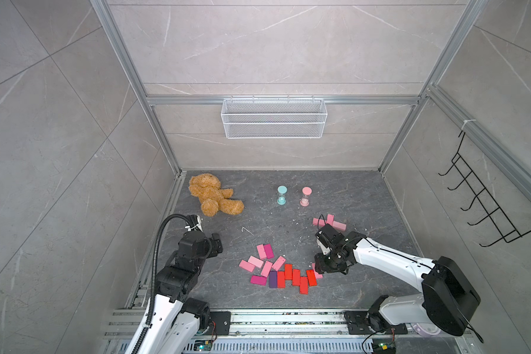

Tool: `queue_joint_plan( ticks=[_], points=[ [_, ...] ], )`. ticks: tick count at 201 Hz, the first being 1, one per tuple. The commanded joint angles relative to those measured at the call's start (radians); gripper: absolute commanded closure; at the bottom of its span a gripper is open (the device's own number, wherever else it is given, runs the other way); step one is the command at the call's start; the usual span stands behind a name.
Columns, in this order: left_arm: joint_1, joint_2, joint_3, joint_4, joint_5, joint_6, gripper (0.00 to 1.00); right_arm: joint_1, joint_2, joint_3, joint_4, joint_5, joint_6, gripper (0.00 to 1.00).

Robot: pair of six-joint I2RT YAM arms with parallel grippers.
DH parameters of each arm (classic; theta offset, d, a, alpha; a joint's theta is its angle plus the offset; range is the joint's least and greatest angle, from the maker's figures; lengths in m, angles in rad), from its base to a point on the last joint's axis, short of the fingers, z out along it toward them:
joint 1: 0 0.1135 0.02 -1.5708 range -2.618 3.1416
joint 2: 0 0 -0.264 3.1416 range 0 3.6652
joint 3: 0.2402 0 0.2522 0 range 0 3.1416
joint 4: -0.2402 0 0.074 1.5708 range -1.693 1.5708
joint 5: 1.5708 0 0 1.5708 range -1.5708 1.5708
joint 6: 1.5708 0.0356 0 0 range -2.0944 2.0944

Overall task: Assemble the letter t with building blocks
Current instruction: Pick up the building block from the center of the board.

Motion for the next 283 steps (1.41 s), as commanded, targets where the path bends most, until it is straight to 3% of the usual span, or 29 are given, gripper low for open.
queue_joint_plan(
  ticks=[1, 95, 183, 283],
  points=[
    [-0.003, 0.002, 0.026, -0.005, -0.011, 0.001, 0.12, 0.01, 0.026, -0.019, 0.033, -0.018, 0.024, 0.46],
    [-0.002, 0.008, 0.025, -0.004, -0.011, -0.001, 0.12, 0.022, 0.081, -0.024, 0.063, -0.017, 0.041, 0.53],
    [-0.002, 0.006, 0.025, -0.002, -0.011, 0.001, 0.12, 0.022, 0.116, 0.005, 0.041, 0.079, 0.109, 0.66],
    [-0.002, -0.002, 0.028, -0.002, -0.005, 0.0, 0.12, -0.011, 0.167, 0.184, -0.042, 0.145, 0.131, 0.74]
  ],
)
